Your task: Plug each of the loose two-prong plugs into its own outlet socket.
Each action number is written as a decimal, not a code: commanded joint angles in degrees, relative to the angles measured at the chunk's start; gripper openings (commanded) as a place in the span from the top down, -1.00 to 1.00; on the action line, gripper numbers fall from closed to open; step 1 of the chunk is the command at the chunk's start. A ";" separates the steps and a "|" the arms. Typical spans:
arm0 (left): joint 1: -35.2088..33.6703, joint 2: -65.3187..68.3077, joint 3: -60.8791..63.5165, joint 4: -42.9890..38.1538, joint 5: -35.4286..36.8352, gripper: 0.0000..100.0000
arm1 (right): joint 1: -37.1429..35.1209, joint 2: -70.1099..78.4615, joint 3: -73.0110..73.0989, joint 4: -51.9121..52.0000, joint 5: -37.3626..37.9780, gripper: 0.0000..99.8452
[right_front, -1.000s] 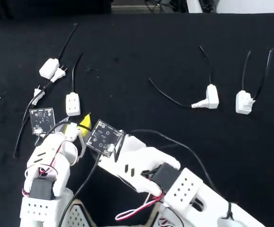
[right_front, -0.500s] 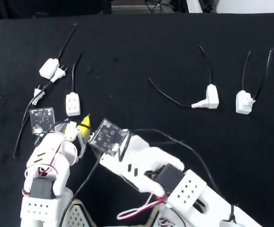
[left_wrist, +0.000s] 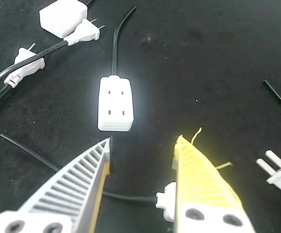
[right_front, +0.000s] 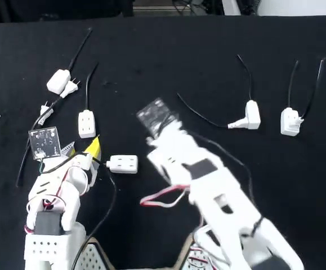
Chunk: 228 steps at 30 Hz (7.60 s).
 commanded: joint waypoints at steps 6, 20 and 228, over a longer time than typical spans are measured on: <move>-0.31 -0.09 -1.80 -0.26 -0.09 0.57 | 6.15 14.64 -4.26 -1.14 0.70 0.98; -0.31 -0.09 -1.80 -0.26 -0.09 0.57 | 6.15 15.87 -8.13 10.64 0.70 0.84; 0.31 76.92 -31.08 -6.42 -7.12 0.57 | -8.35 34.15 -58.95 48.70 -3.25 0.98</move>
